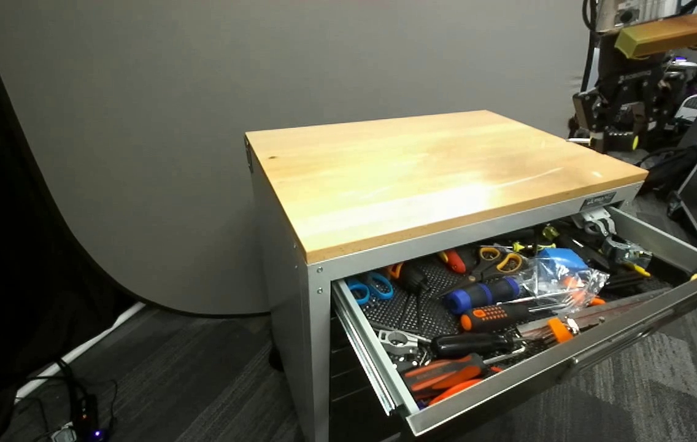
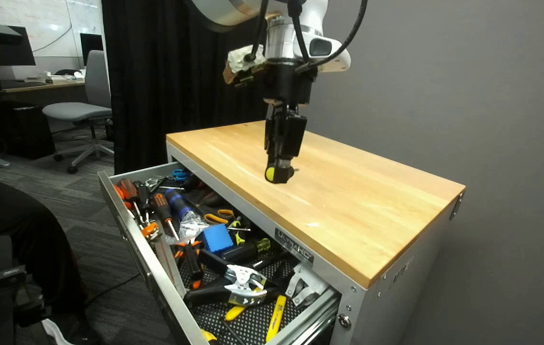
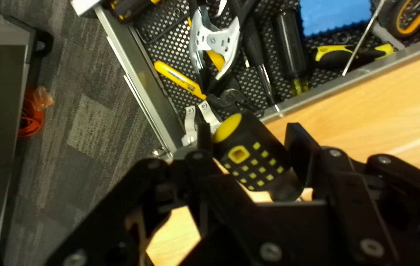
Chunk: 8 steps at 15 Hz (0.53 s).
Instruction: Pick up the screwdriver and place it in the drawer, then close the drawer
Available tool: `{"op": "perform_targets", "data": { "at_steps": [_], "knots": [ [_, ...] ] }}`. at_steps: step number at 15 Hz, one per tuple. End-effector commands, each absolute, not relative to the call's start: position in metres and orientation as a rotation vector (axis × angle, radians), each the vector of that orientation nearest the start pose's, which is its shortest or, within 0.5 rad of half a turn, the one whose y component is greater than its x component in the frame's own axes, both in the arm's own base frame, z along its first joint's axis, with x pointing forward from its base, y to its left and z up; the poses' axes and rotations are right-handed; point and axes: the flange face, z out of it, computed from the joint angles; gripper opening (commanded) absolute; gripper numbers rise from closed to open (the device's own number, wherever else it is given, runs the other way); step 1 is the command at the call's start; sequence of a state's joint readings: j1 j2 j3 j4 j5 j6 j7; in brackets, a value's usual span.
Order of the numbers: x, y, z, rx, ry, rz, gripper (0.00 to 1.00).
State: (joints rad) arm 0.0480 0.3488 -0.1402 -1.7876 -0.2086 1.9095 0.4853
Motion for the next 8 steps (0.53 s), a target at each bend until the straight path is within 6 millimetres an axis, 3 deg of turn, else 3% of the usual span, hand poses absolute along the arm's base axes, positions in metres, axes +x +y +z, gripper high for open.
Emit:
{"op": "perform_targets", "data": {
  "at_steps": [1, 8],
  "knots": [
    [0.575, -0.062, 0.337, -3.284, 0.911, 0.363, 0.27],
    [0.534, -0.058, 0.297, -3.224, 1.016, 0.496, 0.27]
  ]
}}
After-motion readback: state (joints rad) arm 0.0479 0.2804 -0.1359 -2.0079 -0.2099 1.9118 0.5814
